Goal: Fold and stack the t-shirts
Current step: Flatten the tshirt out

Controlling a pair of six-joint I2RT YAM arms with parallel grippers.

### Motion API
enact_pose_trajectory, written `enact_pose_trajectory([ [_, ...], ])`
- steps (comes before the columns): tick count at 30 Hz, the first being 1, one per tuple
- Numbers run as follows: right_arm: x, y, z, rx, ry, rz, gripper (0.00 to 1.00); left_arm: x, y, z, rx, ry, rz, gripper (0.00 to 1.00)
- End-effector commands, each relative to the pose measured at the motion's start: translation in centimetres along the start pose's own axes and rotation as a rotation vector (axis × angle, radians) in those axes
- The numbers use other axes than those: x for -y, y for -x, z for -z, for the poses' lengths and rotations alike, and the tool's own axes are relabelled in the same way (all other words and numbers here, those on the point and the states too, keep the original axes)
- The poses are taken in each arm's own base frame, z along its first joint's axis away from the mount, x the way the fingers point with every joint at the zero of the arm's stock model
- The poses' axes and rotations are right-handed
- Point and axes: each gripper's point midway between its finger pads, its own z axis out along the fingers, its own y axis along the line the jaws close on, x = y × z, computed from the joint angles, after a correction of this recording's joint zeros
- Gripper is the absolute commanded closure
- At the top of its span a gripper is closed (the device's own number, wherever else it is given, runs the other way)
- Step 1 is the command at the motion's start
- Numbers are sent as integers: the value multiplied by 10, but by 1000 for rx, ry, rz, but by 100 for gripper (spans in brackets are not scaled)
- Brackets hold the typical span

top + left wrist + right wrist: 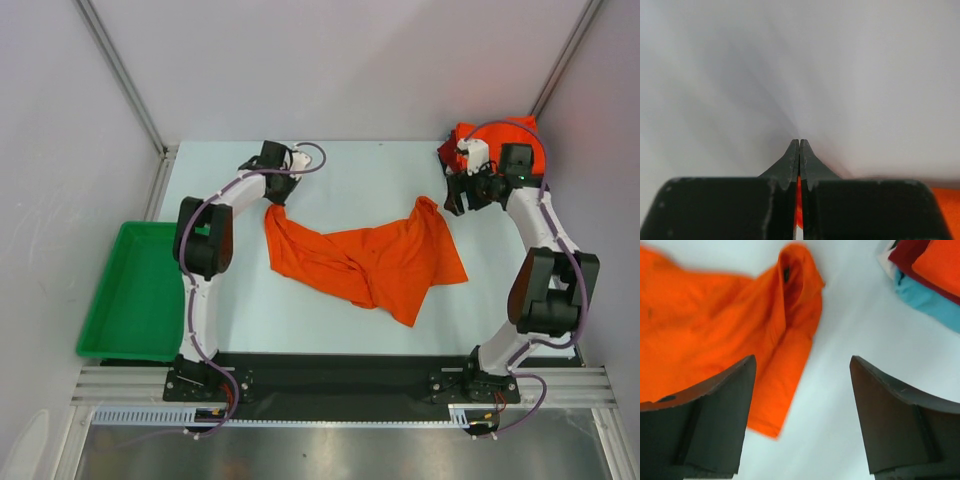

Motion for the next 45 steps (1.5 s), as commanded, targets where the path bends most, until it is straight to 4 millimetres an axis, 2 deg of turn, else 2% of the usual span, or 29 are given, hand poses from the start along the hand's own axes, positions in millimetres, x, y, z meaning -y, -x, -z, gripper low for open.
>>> enact_pose_trajectory([
  [1, -43, 12, 60, 46, 131, 346, 21, -14, 30, 38, 93, 58, -18, 100],
  [2, -56, 1, 62, 26, 174, 415, 22, -13, 28, 38, 88, 57, -18, 99],
  [3, -80, -33, 62, -47, 271, 502, 24, -12, 23, 37, 78, 55, -18, 100],
  [6, -120, -71, 73, -91, 402, 694, 32, -12, 19, 39, 72, 68, -21, 99],
  [7, -139, -96, 71, -125, 473, 725, 35, -13, 19, 39, 71, 74, -22, 100],
  [9, -166, -111, 79, -119, 547, 828, 40, -13, 17, 42, 71, 79, -31, 99],
  [10, -177, -131, 79, -134, 600, 868, 43, -17, 15, 42, 59, 102, -34, 99],
  [12, -193, -149, 83, -139, 661, 944, 43, -17, 12, 44, 55, 109, -39, 100],
  [14, -206, -171, 77, -147, 712, 1009, 45, -18, 11, 45, 52, 111, -42, 100],
  [18, -223, -186, 69, -153, 779, 1058, 48, -16, 4, 44, 34, 114, -50, 100],
  [23, -242, -192, 64, -161, 845, 1085, 49, -16, -1, 43, 20, 123, -57, 100],
  [25, -243, -199, 61, -177, 852, 1081, 49, -16, -1, 43, 20, 125, -57, 99],
  [34, -242, -205, 50, -206, 875, 1105, 50, -15, -5, 39, 13, 123, -52, 100],
  [45, -245, -229, 51, -278, 938, 1119, 54, -18, -3, 34, 12, 127, -48, 100],
])
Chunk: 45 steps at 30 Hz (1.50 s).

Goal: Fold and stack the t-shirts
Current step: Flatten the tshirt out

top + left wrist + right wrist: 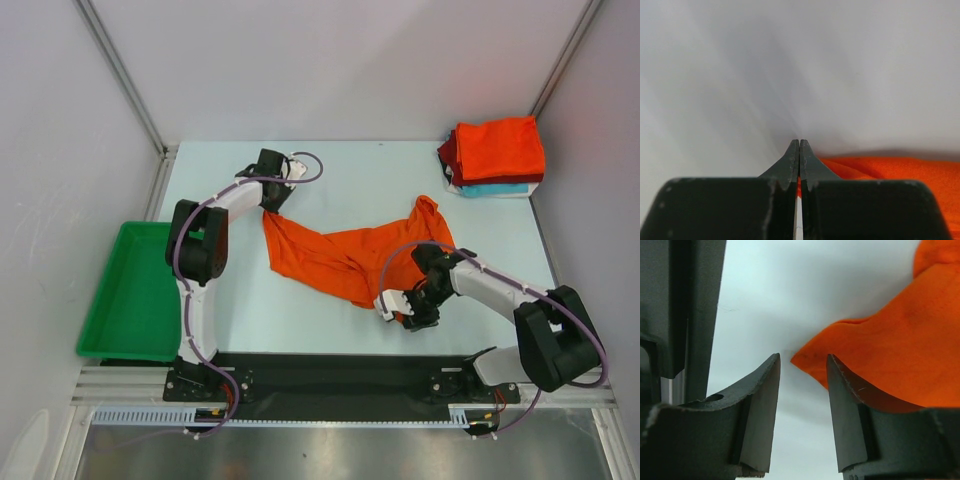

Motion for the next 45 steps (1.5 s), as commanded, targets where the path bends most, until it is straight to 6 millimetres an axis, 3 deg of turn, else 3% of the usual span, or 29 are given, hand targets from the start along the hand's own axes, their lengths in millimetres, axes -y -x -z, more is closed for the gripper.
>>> enact_pose_trajectory([
  [1, -7, -3, -6, -13, 32, 35, 54, -14, 27, 19, 74, 44, -6, 100],
  [6, -5, -7, -10, -37, 28, 23, 63, -15, 27, 20, 74, 47, -6, 100],
  [9, 3, -11, -11, -58, 5, 9, 78, -15, 27, 21, 73, 49, -7, 100],
  [10, 8, -12, -11, -64, -19, -8, 95, -15, 27, 21, 75, 49, -10, 100],
  [11, 12, -14, -10, -72, -34, -19, 100, -15, 27, 22, 74, 48, -12, 100],
  [13, 22, -15, -6, -91, -83, -49, 100, -16, 29, 26, 82, 52, -17, 100],
  [16, 54, -5, 22, -80, -220, -88, 100, -17, 41, 43, 110, 57, -27, 99],
  [18, 91, 14, 62, -51, -367, -83, 100, -13, 57, 62, 154, 56, -44, 100],
  [19, 106, 18, 80, -40, -432, -99, 100, -13, 70, 81, 194, 62, -49, 99],
  [20, 129, 33, 110, -17, -525, -101, 100, -5, 82, 94, 227, 55, -66, 99],
  [23, 164, 44, 165, 7, -697, -141, 100, 1, 115, 144, 335, 73, -98, 100],
  [24, 179, 53, 193, 14, -772, -132, 100, 0, 122, 159, 362, 93, -100, 100],
  [25, 191, 58, 212, 22, -833, -126, 100, -2, 128, 172, 388, 107, -100, 100],
  [26, 199, 57, 229, 22, -886, -142, 100, -7, 141, 199, 446, 131, -95, 100],
  [27, 209, 66, 257, 43, -962, -155, 100, -11, 147, 212, 473, 147, -89, 99],
  [29, 222, 65, 285, 57, -1040, -179, 100, -26, 163, 252, 550, 209, -91, 100],
  [31, 236, 73, 326, 75, -1154, -181, 100, -37, 172, 279, 598, 265, -98, 100],
  [33, 242, 71, 360, 72, -1253, -191, 100, -49, 182, 311, 647, 318, -125, 100],
  [34, 244, 82, 388, 97, -1327, -174, 100, -53, 186, 322, 661, 338, -130, 100],
  [35, 244, 84, 401, 106, -1360, -174, 100, -63, 194, 347, 703, 377, -129, 100],
  [37, 240, 87, 432, 120, -1440, -188, 100, -69, 199, 370, 731, 405, -124, 100],
  [39, 226, 102, 471, 141, -1536, -171, 100, -77, 208, 406, 801, 437, -110, 99],
  [43, 189, 128, 523, 173, -1685, -128, 100, -78, 209, 473, 927, 498, -110, 99],
  [45, 163, 144, 543, 194, -1750, -96, 100, -71, 208, 492, 960, 512, -135, 100],
])
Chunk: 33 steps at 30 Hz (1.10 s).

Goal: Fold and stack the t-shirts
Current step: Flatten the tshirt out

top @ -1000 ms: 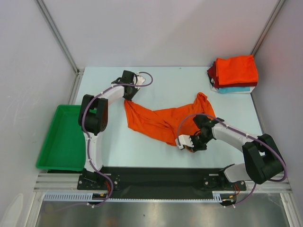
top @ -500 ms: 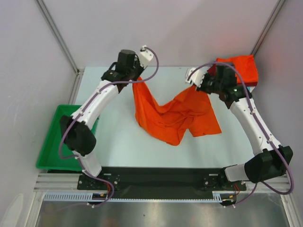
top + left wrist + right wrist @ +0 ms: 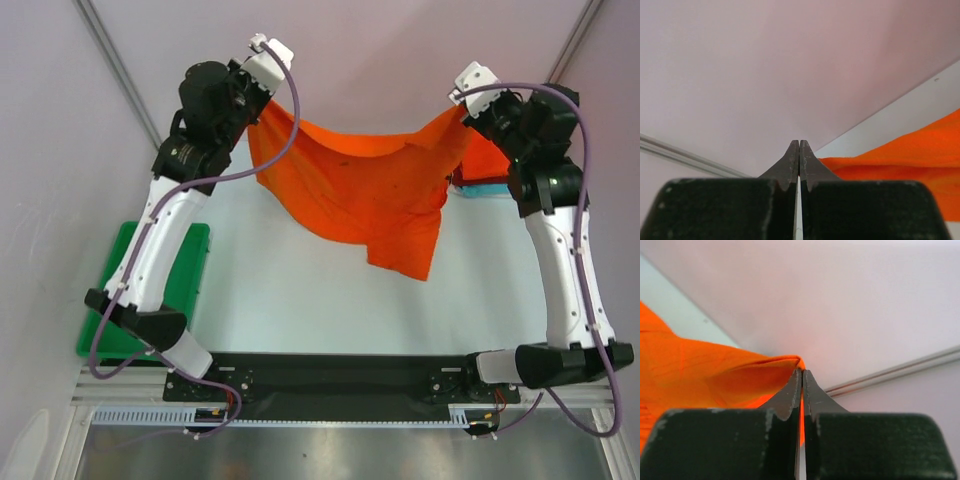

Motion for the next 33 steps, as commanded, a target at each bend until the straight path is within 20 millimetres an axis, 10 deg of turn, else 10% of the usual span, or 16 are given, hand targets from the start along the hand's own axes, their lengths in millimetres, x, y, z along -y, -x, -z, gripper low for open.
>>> enact_pose_trajectory([
  [1, 62, 62, 67, 134, -222, 6, 100, -43, 62, 62, 155, 108, -31, 100],
  [14, 118, 145, 228, 327, -480, 7, 100, -87, 110, 174, 336, 203, 5, 100],
  [20, 138, 179, 269, 441, -558, 7, 100, -98, 114, 204, 373, 206, 33, 100],
  [23, 142, 181, 257, 440, -548, 11, 100, -93, 100, 195, 329, 208, 1, 100],
  [28, 116, 143, 173, 336, -404, -1, 100, -60, 51, 155, 172, 160, -57, 100],
  [33, 56, 83, 83, 246, -211, -81, 100, 5, -43, 99, -61, 29, -73, 100],
])
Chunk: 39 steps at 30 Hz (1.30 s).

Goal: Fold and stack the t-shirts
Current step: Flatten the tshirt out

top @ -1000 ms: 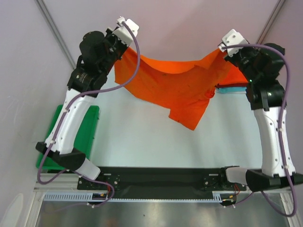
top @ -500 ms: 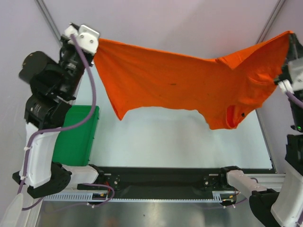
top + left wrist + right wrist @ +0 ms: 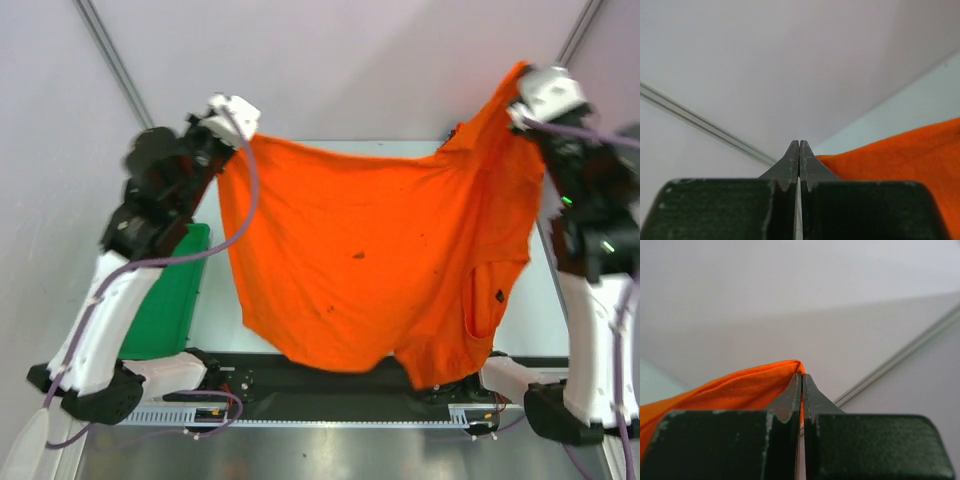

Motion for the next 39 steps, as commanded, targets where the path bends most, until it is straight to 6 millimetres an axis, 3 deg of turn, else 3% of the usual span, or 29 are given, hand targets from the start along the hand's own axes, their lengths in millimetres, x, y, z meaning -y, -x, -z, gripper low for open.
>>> enact_pose_trajectory([
  [1, -88, -96, -44, -155, 190, -98, 100, 49, -74, -31, -198, -83, -8, 99],
  [3, -123, -132, -54, -205, 263, -123, 100, 87, -121, -51, -296, -153, -24, 100],
  [4, -159, -165, -58, -262, 346, -143, 100, 96, -138, -59, -319, -172, -25, 100],
  [6, -195, -200, -62, -311, 417, -153, 100, 133, -188, -75, -409, -231, -45, 100],
  [7, -210, -215, -64, -331, 449, -148, 100, 138, -201, -84, -420, -232, -37, 100],
  [8, -241, -248, -66, -384, 504, -163, 100, 146, -217, -91, -448, -242, -39, 100],
  [9, -254, -263, -68, -404, 525, -168, 100, 167, -249, -104, -514, -279, -38, 100],
  [11, -293, -305, -73, -464, 591, -178, 100, 173, -276, -123, -570, -282, -29, 99],
  [12, -304, -319, -76, -482, 606, -183, 100, 177, -289, -131, -601, -283, -24, 100],
  [13, -312, -331, -79, -501, 610, -189, 100, 184, -315, -146, -656, -291, -21, 100],
  [15, -334, -358, -89, -530, 630, -199, 100, 181, -336, -158, -700, -275, -2, 100],
  [18, -353, -388, -105, -552, 640, -190, 100, 186, -364, -178, -743, -276, 3, 100],
  [19, -358, -397, -110, -564, 643, -186, 100, 176, -366, -185, -742, -250, 9, 100],
  [20, -362, -405, -112, -583, 648, -193, 100, 182, -382, -186, -773, -259, 5, 99],
  [21, -365, -414, -127, -581, 640, -198, 100, 174, -389, -189, -784, -239, 3, 100],
  [24, -372, -427, -143, -592, 630, -232, 100, 164, -407, -199, -810, -203, 4, 100],
  [28, -379, -447, -176, -567, 584, -233, 100, 148, -417, -214, -809, -158, 11, 100],
  [32, -383, -465, -192, -557, 545, -221, 100, 143, -429, -227, -823, -130, -6, 99],
  [35, -391, -484, -195, -566, 521, -211, 100, 139, -437, -238, -816, -106, -14, 100],
  [39, -385, -486, -203, -555, 481, -205, 100, 138, -438, -247, -803, -94, -7, 100],
])
